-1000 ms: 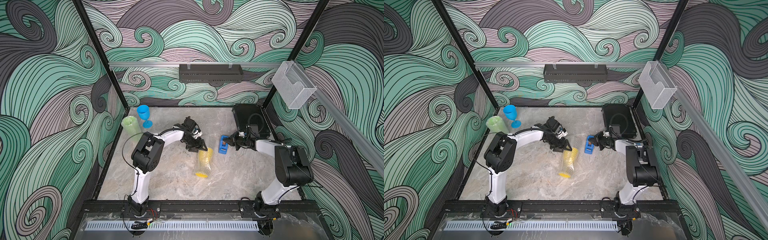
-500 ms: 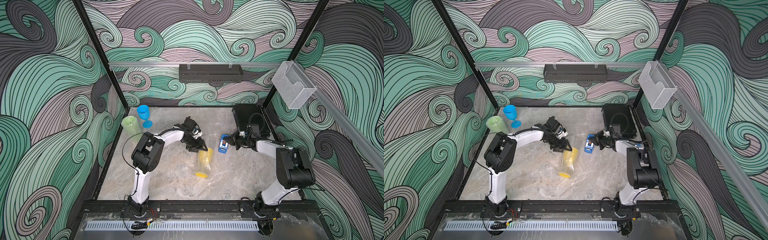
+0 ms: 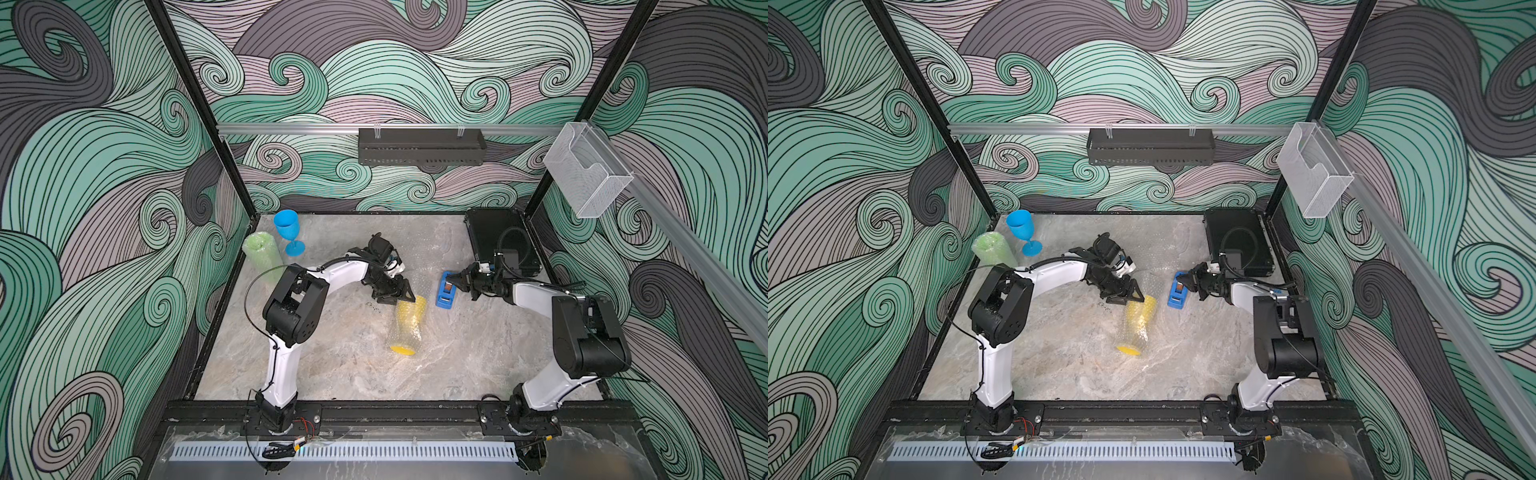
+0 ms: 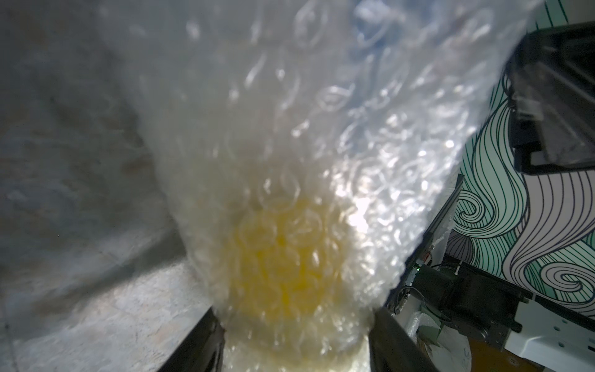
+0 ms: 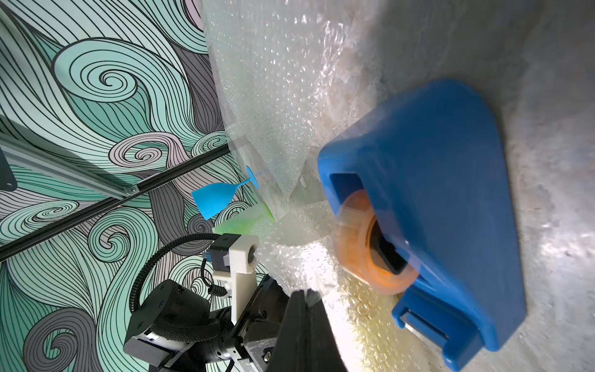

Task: Wrap wine glasses in bubble wrap
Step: Pull the tape from the tape cutter, then tear off the tape using the Tape Cutter.

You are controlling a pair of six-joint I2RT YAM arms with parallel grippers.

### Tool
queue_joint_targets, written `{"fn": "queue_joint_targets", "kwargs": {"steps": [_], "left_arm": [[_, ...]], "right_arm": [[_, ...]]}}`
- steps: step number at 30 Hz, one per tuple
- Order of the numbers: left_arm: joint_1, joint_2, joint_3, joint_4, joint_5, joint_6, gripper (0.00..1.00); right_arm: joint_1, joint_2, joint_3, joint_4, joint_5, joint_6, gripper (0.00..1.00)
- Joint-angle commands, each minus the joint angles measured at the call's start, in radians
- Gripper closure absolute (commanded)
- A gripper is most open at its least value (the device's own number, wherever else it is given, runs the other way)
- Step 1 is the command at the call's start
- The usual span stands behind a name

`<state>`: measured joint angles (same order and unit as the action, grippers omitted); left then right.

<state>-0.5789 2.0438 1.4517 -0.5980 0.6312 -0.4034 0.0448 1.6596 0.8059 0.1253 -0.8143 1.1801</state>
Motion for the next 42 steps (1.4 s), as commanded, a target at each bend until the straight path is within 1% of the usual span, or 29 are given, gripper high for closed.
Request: {"fn": "queue_joint_targets", "kwargs": {"steps": [1,6,9,13,17,20,26,28,30,32,35,42], "left_arm": [[-0.024,0.048,-0.040,-0.107,-0.142,0.016,0.36],[-0.025,0.051,-0.047,-0.102,-0.140,0.014,0.37],[-0.024,0.043,-0.049,-0.102,-0.140,0.012,0.36],[-0.025,0.044,-0.048,-0.103,-0.141,0.015,0.37],[-0.024,0.044,-0.049,-0.101,-0.136,0.011,0.36],[-0.025,0.036,-0.044,-0.106,-0.146,0.018,0.36],[-0.024,0.033,-0.047,-0.103,-0.142,0.015,0.36],[-0.024,0.026,-0.044,-0.106,-0.140,0.015,0.36],[-0.024,0.026,-0.050,-0.099,-0.136,0.011,0.36],[-0.024,0.021,-0.048,-0.103,-0.140,0.017,0.36],[-0.021,0.009,-0.057,-0.100,-0.142,0.014,0.36],[-0.020,0.007,-0.063,-0.095,-0.141,0.014,0.36]], "right_arm": [[0.000,0.021,-0.004,0.038,-0.023,-0.004,1.00],[0.001,0.037,-0.025,0.064,-0.019,0.005,1.00],[0.003,-0.029,-0.024,0.063,-0.018,0.036,1.00],[0.006,-0.103,0.018,-0.026,-0.004,0.000,1.00],[0.007,-0.075,0.009,-0.042,0.007,-0.033,1.00],[0.006,-0.044,-0.021,0.015,-0.003,0.000,1.00],[0.015,-0.102,-0.035,-0.018,0.007,-0.007,1.00],[0.018,-0.133,-0.053,-0.014,0.009,-0.003,1.00],[0.018,-0.158,-0.065,-0.043,0.020,-0.026,1.00],[0.022,-0.162,-0.090,-0.048,0.022,-0.034,1.00],[0.044,-0.175,-0.161,0.020,0.027,-0.004,1.00],[0.082,-0.165,-0.251,0.066,0.059,-0.027,1.00]]}}
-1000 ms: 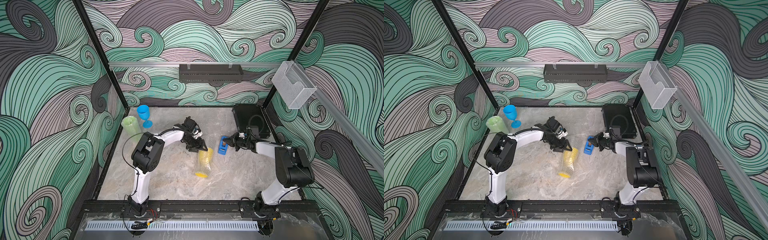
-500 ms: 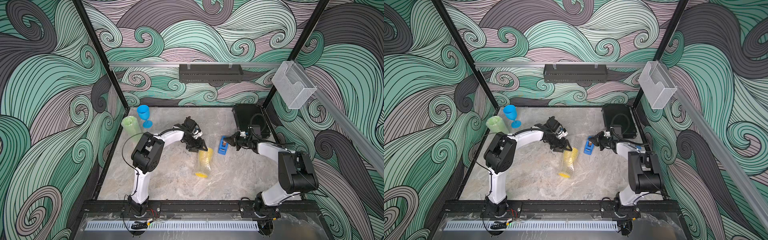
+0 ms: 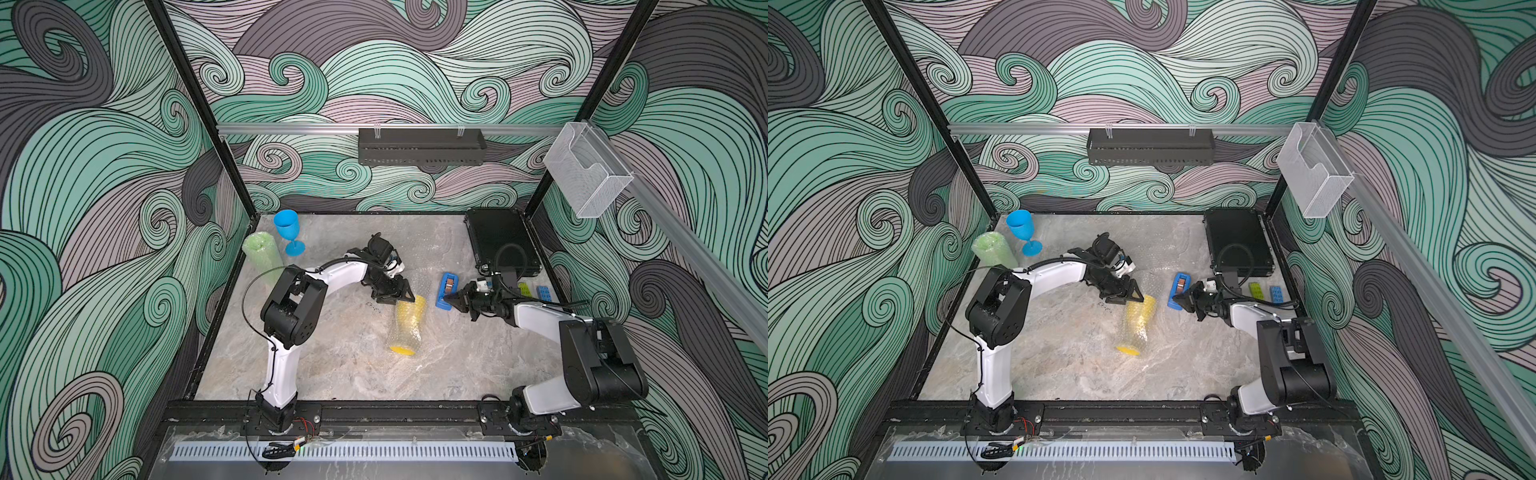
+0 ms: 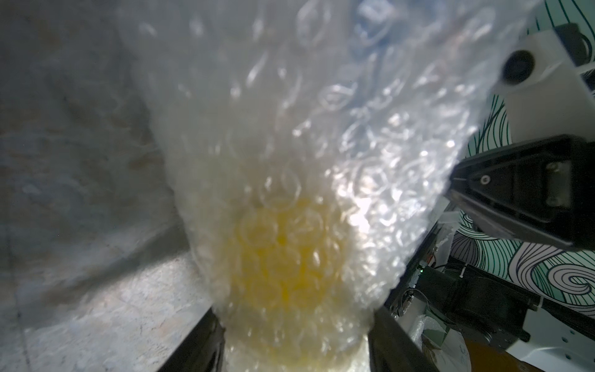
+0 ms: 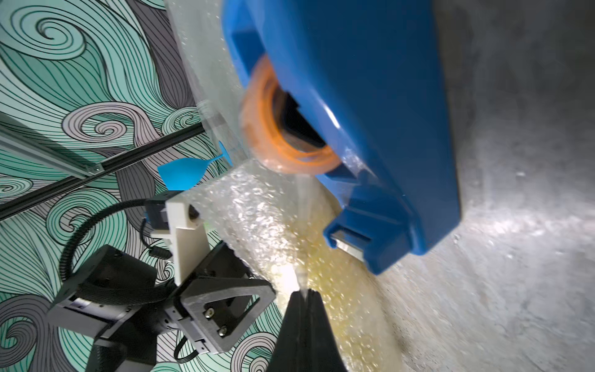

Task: Wrap wine glasses in bubble wrap
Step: Tear off the tape using the Tape Cutter.

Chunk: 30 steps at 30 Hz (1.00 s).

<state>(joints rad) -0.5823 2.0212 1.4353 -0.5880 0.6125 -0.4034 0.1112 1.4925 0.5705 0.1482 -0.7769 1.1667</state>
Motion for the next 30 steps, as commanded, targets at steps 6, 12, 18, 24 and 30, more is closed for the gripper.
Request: {"fn": "queue_joint_targets", "kwargs": {"steps": [6,12,18,24,30], "left_arm": [[-0.017,0.032,-0.045,-0.105,-0.124,0.016,0.36],[-0.020,0.035,-0.045,-0.104,-0.121,0.013,0.36],[-0.020,0.040,-0.037,-0.108,-0.120,0.013,0.36],[-0.021,0.046,-0.030,-0.114,-0.125,0.018,0.36],[-0.021,0.043,-0.029,-0.113,-0.124,0.021,0.36]], "right_arm": [[0.031,0.044,-0.039,0.059,0.041,-0.036,1.00],[0.047,0.093,-0.041,0.079,0.051,-0.049,1.00],[0.076,0.125,-0.085,0.066,0.142,-0.071,1.00],[0.096,0.193,-0.120,0.066,0.234,-0.096,1.00],[0.106,0.115,-0.124,0.052,0.202,-0.109,1.00]]}}
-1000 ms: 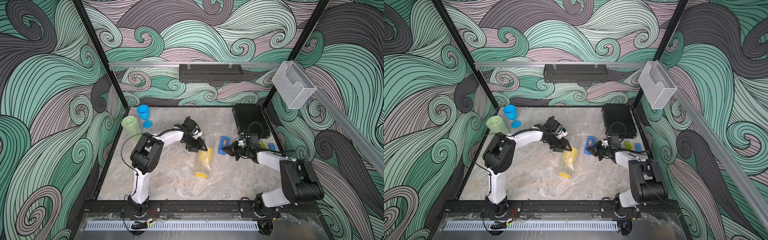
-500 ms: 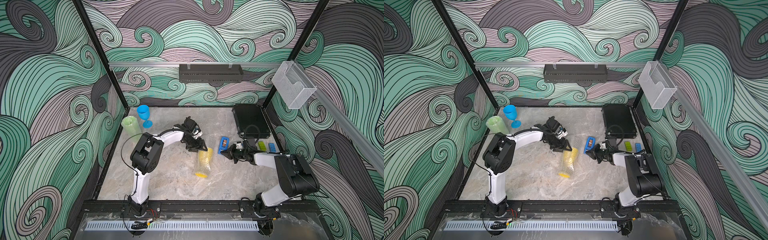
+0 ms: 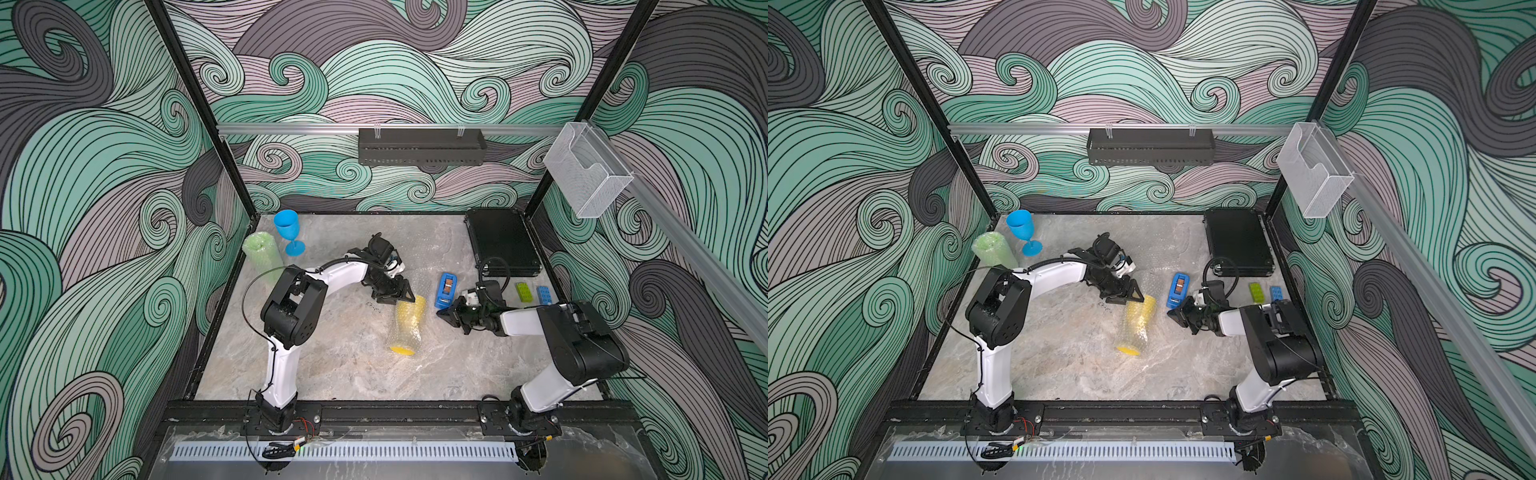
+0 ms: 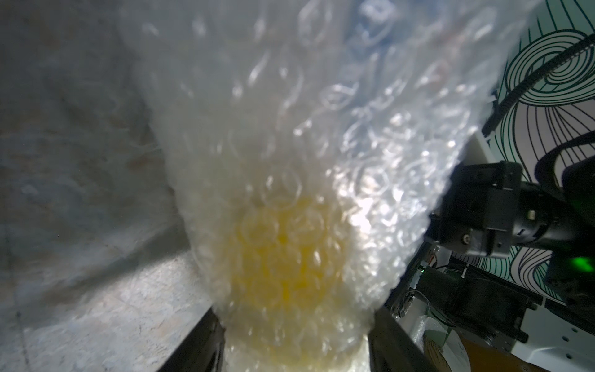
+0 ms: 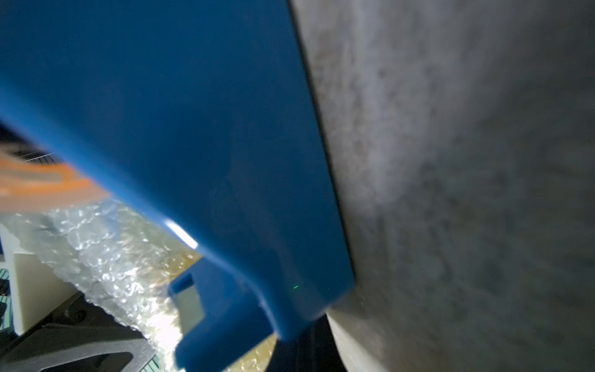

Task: Wrap wine glasses in bubble wrap
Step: Tear off the tape using the Tape Cutter, then stick the tape on the bubble wrap.

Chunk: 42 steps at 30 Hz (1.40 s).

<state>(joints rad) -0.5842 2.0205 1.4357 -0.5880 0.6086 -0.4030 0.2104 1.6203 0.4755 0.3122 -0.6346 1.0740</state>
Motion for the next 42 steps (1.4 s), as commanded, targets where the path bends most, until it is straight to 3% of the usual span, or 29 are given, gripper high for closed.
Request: {"fn": "queue_joint_targets", "kwargs": {"steps": [1,9,17,26,42], "left_arm": [[-0.019,0.046,-0.030,-0.114,-0.118,0.018,0.36],[-0.019,0.041,-0.038,-0.107,-0.105,0.017,0.36],[-0.020,0.044,-0.029,-0.113,-0.096,0.018,0.36],[-0.019,0.041,-0.021,-0.119,-0.104,0.025,0.36],[-0.020,0.048,-0.030,-0.113,-0.093,0.018,0.36]], "right_arm": [[0.009,-0.038,-0.022,-0.112,0.045,-0.026,1.00],[0.014,-0.321,0.216,-0.622,-0.082,-0.492,1.00],[0.073,-0.321,0.358,-0.819,-0.204,-0.776,1.00],[0.183,-0.174,0.478,-0.863,-0.181,-0.861,1.00],[0.259,0.047,0.648,-0.941,-0.108,-0.959,1.00]]}}
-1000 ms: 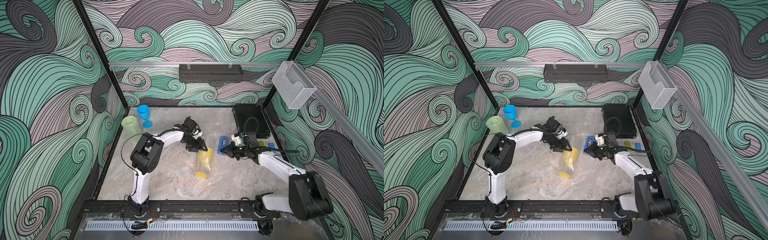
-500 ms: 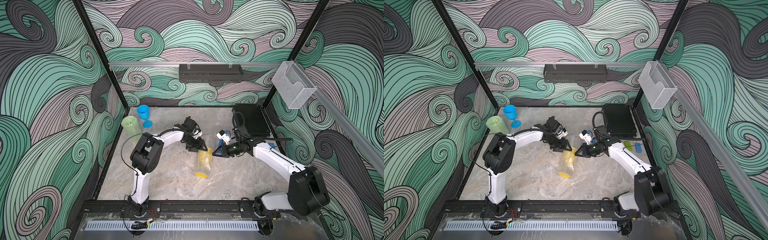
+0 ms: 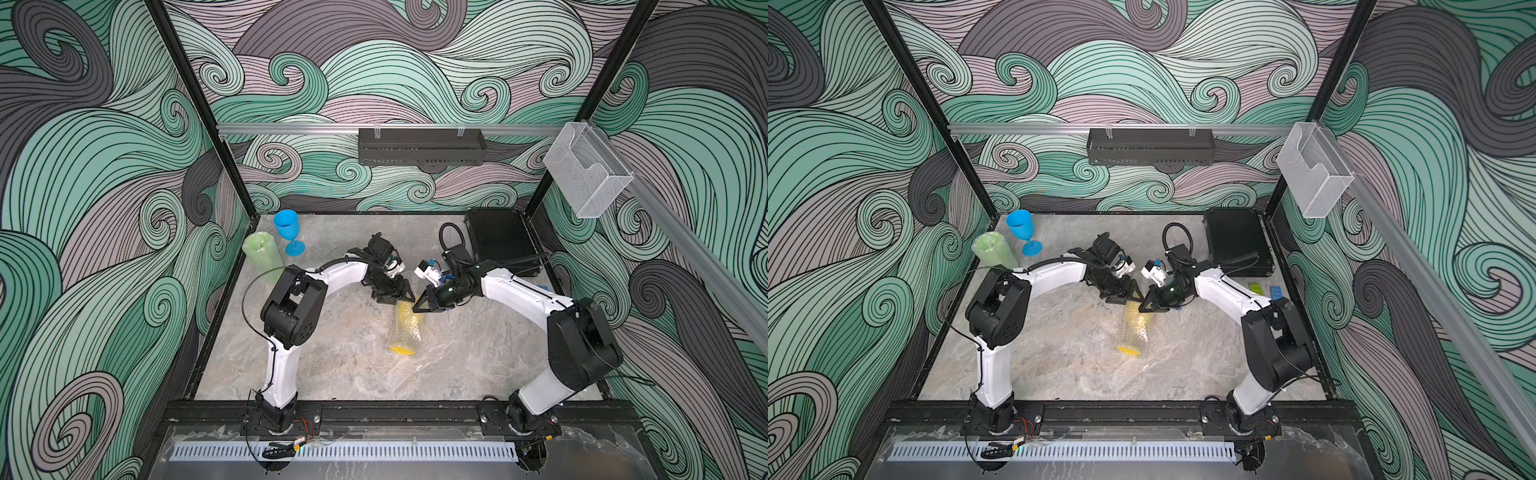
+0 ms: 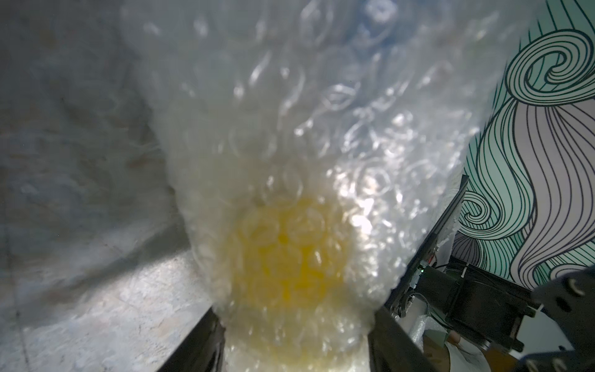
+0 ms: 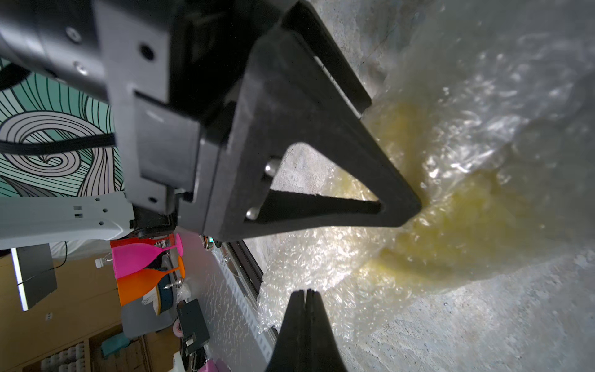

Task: Wrap wine glasses in bubble wrap
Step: Stick the tape on the bubble wrap.

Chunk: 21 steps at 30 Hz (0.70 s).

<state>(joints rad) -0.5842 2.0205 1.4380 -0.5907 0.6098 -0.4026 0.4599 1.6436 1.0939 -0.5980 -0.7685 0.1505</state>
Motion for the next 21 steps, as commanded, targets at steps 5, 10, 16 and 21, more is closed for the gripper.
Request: {"fn": "queue_joint_targets", "kwargs": {"steps": [5,10,16,21], "left_arm": [[-0.020,0.052,-0.025,-0.114,-0.099,0.019,0.36],[-0.022,0.055,-0.018,-0.119,-0.099,0.020,0.36],[-0.022,0.060,-0.012,-0.123,-0.102,0.023,0.36],[-0.024,0.063,-0.019,-0.119,-0.103,0.023,0.36]], "right_arm": [[0.022,0.065,0.048,-0.066,0.055,-0.058,1.00],[0.023,0.074,0.052,-0.094,0.101,-0.078,1.00],[0.047,0.082,0.061,-0.098,0.189,-0.058,1.00],[0.075,0.093,0.061,-0.066,0.248,0.009,0.98]]}}
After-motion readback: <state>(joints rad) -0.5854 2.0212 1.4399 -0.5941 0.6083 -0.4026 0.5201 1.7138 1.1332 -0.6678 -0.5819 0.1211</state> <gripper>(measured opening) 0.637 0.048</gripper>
